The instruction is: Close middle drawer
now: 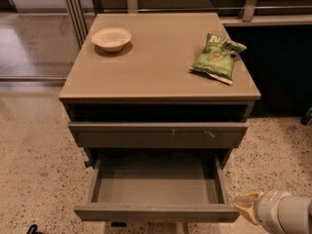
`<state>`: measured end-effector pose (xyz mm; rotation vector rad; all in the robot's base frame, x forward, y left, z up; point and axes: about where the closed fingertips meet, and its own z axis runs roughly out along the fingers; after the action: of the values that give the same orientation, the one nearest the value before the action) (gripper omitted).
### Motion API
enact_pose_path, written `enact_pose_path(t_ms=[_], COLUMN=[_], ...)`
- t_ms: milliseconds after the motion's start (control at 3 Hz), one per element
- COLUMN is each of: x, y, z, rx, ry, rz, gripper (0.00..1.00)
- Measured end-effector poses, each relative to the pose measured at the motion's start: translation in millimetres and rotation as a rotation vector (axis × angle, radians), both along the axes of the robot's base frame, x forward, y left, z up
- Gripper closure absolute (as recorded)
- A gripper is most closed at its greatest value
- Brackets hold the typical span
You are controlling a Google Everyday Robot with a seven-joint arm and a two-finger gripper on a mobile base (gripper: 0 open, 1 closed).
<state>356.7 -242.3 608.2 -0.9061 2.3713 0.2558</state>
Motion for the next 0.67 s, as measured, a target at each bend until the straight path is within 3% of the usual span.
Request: enact_pose_path(t_ms=[333, 667], x=[-9.4, -23.8], y=[-4.7, -6.0], z=[-40.0, -111.9], rx=[0.000, 0.004], ry=[0.060, 0.142], rz=[-0.033, -0.083], gripper=[1.00, 1.00])
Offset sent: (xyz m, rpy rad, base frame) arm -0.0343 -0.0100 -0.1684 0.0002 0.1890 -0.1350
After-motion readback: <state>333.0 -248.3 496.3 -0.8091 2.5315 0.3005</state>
